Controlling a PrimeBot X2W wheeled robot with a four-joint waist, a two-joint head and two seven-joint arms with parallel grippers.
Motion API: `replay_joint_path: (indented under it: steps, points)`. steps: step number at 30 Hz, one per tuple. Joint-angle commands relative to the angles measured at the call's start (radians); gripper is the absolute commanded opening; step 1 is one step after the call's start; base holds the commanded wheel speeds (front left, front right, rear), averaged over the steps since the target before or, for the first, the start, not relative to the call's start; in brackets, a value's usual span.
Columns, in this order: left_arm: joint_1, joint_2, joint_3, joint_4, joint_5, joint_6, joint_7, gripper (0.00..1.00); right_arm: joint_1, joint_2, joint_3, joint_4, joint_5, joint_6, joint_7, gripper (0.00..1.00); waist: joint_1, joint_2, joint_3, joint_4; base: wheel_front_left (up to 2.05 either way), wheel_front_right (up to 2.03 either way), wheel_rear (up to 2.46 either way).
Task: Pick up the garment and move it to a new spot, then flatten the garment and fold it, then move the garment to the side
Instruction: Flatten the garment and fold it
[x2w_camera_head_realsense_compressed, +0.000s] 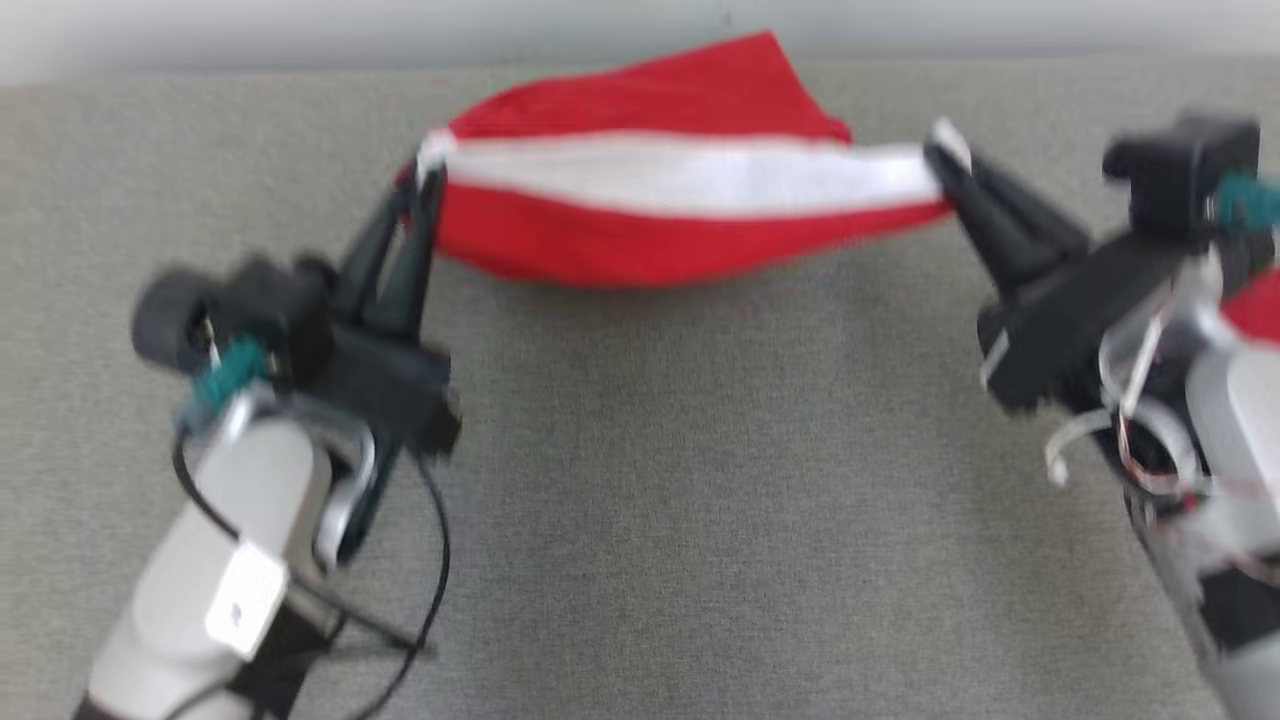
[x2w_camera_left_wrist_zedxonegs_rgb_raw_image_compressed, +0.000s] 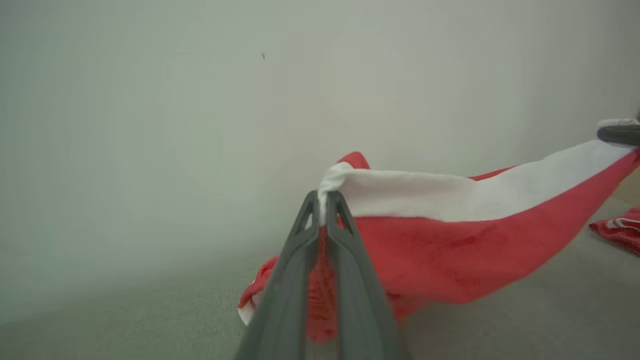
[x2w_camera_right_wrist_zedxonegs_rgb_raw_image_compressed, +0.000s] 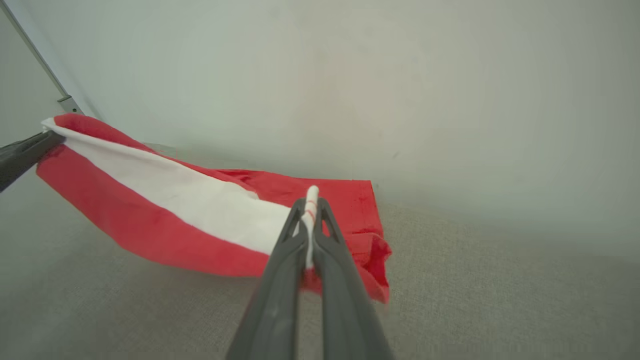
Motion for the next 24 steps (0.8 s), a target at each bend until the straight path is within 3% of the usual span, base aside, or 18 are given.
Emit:
replay_joint_path:
  steps: [1, 11, 16, 24]
  points:
    - [0.046, 0.019, -0.004, -0.017, 0.006, 0.006, -0.004, 0.0, 0.053, 0.011, -0.036, -0.039, -0.013, -0.002, 0.024, 0.0, 0.0002, 0.0, -0.048, 0.012, 0.0, 0.0, 0.0]
    - [0.318, 0.084, -0.041, -0.113, 0.007, 0.04, 0.02, 0.0, 0.434, 0.129, -0.254, -0.328, -0.121, -0.002, 0.291, 0.0, 0.0002, 0.0, -0.137, 0.033, 0.0, 0.0, 0.0]
    - [0.425, 0.11, -0.079, -0.15, 0.002, 0.049, 0.073, 0.0, 0.589, 0.2, -0.259, -0.449, -0.155, -0.002, 0.457, 0.0, 0.0002, 0.0, -0.166, 0.031, 0.0, 0.0, 0.0]
    - [0.505, 0.16, -0.108, -0.197, 0.01, 0.053, 0.13, 0.0, 0.72, 0.191, -0.246, -0.551, -0.136, -0.002, 0.601, 0.0, 0.0002, 0.0, -0.177, 0.032, 0.0, 0.0, 0.0]
